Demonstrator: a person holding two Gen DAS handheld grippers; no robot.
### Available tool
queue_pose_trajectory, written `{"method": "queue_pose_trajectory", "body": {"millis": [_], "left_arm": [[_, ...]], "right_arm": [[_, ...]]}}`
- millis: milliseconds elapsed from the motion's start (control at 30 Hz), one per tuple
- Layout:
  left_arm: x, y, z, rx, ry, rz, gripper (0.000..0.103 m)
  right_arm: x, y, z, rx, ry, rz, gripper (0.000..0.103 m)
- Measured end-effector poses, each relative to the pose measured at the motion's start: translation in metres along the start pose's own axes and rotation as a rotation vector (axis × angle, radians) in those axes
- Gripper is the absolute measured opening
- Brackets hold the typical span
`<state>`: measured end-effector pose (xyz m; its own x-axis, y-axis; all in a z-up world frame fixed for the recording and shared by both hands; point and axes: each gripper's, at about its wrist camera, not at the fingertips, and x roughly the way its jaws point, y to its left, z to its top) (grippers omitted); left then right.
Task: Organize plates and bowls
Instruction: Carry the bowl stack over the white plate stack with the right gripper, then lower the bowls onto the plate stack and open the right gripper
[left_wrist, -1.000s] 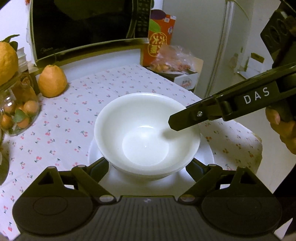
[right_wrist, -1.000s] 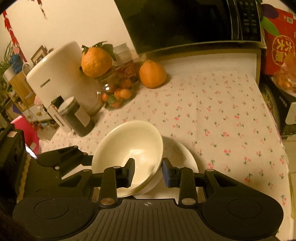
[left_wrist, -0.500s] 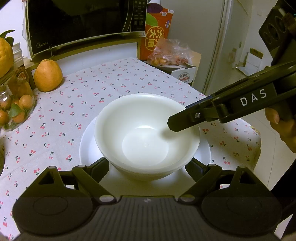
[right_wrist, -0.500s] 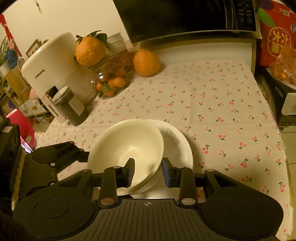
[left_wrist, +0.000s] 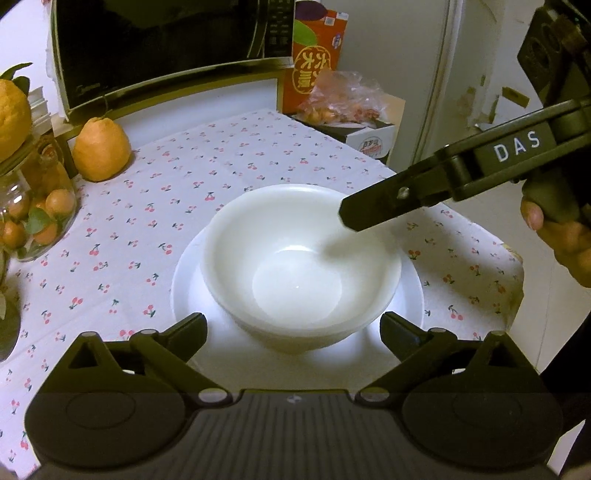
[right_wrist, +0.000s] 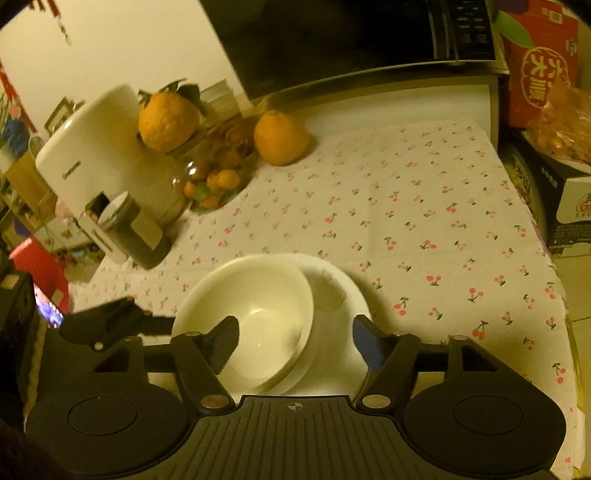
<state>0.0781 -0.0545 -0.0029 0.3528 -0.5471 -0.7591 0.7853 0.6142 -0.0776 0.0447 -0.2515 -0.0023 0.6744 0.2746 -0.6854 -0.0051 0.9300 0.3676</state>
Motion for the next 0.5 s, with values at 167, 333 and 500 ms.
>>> {"method": "queue_pose_trajectory", "body": {"millis": [167, 333, 500], "left_arm": [[-0.013, 0.000, -0.001, 0.015, 0.018, -0.001, 0.101], [-0.031, -0.003, -0.001, 0.020, 0.027, -0.006, 0.102], [-0.051, -0.008, -0.004, 0.017, 0.010, 0.019, 0.103]], "right_arm": [[-0.006, -0.001, -0.004, -0.045, -0.014, -0.021, 0.081], [-0.009, 0.000, -0.004, -0.048, 0.010, -0.057, 0.082], [-0.024, 0.003, -0.001, 0.003, -0.011, -0.085, 0.086]]}}
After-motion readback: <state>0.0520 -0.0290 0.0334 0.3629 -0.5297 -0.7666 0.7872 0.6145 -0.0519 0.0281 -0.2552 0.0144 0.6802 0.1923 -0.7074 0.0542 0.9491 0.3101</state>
